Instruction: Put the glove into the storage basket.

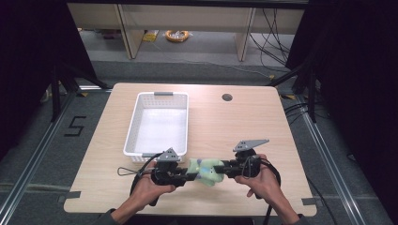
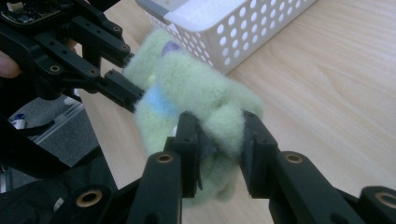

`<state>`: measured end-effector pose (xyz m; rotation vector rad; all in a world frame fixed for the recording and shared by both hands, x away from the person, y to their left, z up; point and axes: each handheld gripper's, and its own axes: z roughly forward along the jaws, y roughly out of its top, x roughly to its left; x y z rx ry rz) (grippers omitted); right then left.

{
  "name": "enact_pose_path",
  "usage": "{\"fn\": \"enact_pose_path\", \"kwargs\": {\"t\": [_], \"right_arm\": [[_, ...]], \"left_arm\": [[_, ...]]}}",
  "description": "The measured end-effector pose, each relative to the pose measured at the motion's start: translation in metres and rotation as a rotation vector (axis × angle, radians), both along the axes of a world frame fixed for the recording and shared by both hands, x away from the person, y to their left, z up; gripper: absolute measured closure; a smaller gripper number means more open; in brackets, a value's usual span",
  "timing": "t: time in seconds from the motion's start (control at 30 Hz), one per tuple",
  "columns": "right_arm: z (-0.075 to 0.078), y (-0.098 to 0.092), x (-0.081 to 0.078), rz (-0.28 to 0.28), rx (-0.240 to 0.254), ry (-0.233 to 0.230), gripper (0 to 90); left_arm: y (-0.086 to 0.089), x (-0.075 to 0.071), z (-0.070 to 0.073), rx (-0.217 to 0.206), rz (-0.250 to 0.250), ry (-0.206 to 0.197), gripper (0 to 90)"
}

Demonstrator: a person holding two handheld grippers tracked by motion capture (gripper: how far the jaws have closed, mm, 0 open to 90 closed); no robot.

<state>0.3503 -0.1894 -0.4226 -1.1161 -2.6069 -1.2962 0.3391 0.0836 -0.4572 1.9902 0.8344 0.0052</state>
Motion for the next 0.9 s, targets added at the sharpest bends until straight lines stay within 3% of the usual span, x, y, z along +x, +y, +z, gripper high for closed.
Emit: {"fn": "enact_pose_path", "kwargs": {"t": [0.03,0.2,0.3,0.33,0.4,0.47,0.5,0.6,0.7,0.77,0.9], "right_arm": [[0.001,0.000,0.003,0.016,0.004,-0.018,71.6],[0.012,0.007,0.007,0.013,0.009,-0.015,71.6],[0.017,0.010,0.012,0.031,0.013,-0.035,71.6],[0.019,0.011,0.012,0.023,0.011,-0.012,71.6],[0.022,0.013,0.016,0.028,0.001,-0.033,71.6],[0.025,0.016,0.017,0.031,0.008,-0.012,71.6],[0.025,0.017,0.020,0.042,0.007,-0.042,71.6],[0.031,0.022,0.022,0.041,-0.003,-0.015,71.6],[0.034,0.026,0.029,0.063,-0.016,-0.061,71.6],[0.039,0.031,0.029,0.050,-0.018,-0.033,71.6],[0.045,0.040,0.037,0.065,-0.027,-0.048,71.6]], "left_arm": [[0.001,0.001,0.002,-0.004,0.002,0.003,72.8],[0.008,0.005,0.012,-0.005,0.002,-0.012,72.6],[0.011,0.008,0.016,-0.006,0.014,-0.019,72.6],[0.012,0.008,0.017,-0.008,0.021,-0.018,72.6],[0.014,0.010,0.019,-0.005,0.017,-0.014,72.6],[0.016,0.011,0.020,-0.006,0.020,-0.014,72.6],[0.018,0.012,0.021,-0.003,0.024,-0.019,72.6],[0.021,0.014,0.024,-0.006,0.027,-0.020,72.5],[0.027,0.017,0.029,-0.006,0.036,-0.025,72.5],[0.030,0.018,0.031,-0.007,0.045,-0.022,72.5],[0.039,0.023,0.037,-0.001,0.059,-0.025,72.4]]}}
